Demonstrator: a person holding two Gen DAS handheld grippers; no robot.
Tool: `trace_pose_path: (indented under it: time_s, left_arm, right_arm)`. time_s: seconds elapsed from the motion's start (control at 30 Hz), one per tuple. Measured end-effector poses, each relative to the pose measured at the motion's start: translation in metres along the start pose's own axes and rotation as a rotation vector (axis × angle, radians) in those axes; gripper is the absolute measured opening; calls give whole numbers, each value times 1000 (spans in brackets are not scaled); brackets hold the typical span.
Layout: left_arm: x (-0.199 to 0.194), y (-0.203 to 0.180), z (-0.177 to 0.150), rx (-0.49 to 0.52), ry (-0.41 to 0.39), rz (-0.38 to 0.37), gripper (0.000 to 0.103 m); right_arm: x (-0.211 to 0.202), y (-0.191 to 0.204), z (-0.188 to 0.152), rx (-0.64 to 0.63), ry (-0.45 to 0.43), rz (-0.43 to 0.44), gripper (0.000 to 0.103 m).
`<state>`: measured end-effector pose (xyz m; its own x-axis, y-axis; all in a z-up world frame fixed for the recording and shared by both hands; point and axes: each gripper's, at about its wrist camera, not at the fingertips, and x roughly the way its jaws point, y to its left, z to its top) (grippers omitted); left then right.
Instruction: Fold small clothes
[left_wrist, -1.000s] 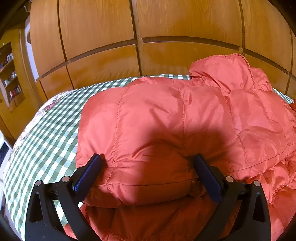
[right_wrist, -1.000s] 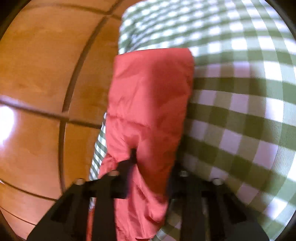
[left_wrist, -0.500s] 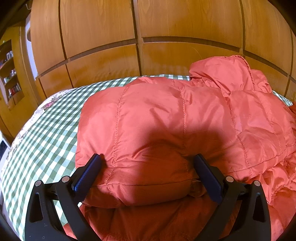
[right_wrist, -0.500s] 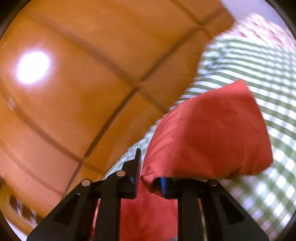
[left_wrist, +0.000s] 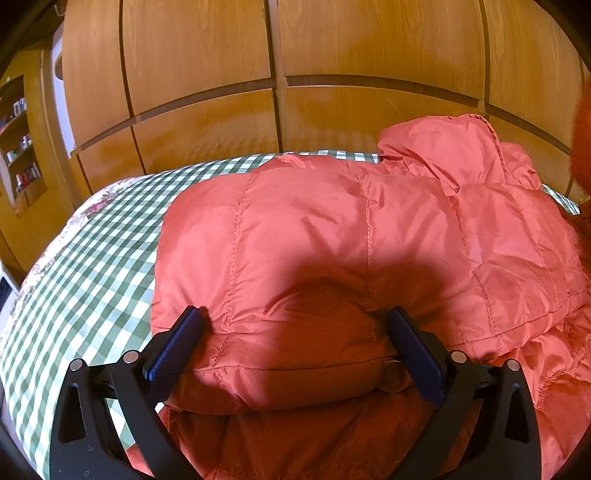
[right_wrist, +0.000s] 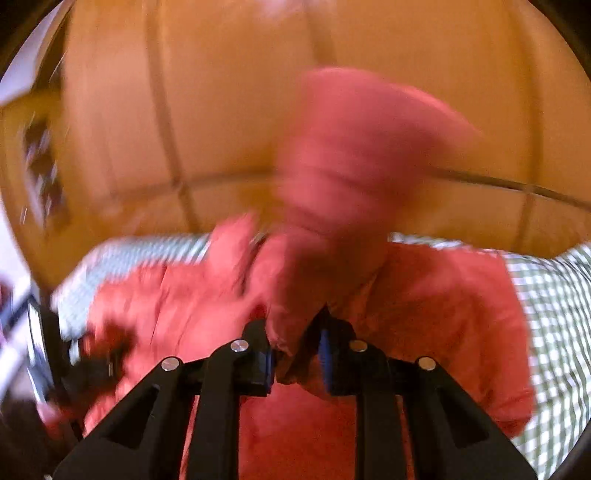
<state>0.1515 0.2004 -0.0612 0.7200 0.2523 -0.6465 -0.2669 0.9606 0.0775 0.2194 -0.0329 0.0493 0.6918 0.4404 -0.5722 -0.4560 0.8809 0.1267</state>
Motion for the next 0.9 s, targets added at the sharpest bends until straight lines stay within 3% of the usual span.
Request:
trace_pose_path:
  time_s: [0.07,0.1,0.13,0.2,0.3,0.43,0.57,0.63,0.77,0.9]
  left_arm:
    - [1,0,0,-2,0,-1,99]
    - [1,0,0,-2,0,-1,99]
    - [1,1,0,-3,-1,-1,99]
    - [1,1,0,-8,-1,-4,99]
    - [1,1,-1,-11,-1,-5,99]
    - [2,1,0,-16,3,-11,99]
    - [-10,1,7,-9,20,-20,99]
    - [-31,1,14,-19,-16,-60,99]
    - [-91,-13,34,-45,-192,-183,99]
    - [-89,-41,59,-71,-156,-332,99]
  right_arm:
    - [19,24,-20,-68,75,34,40]
    - [31,39,-34,-115,133,60,56]
    - [39,51,-45,-161,180,72,65]
    - [39,71,-61,-249,212,39,78]
    - [19,71,-64,-258,163,49,86]
    - [-11,48,-71,-189,128,35,90]
    - [-43,17,-77,-87,108,-33,91]
    - [-64,-11,-83,-3,88,-95,93]
    - [-87,-56,-97,156,78,-222,94]
    - [-91,-98,-108,292,114,-309,94]
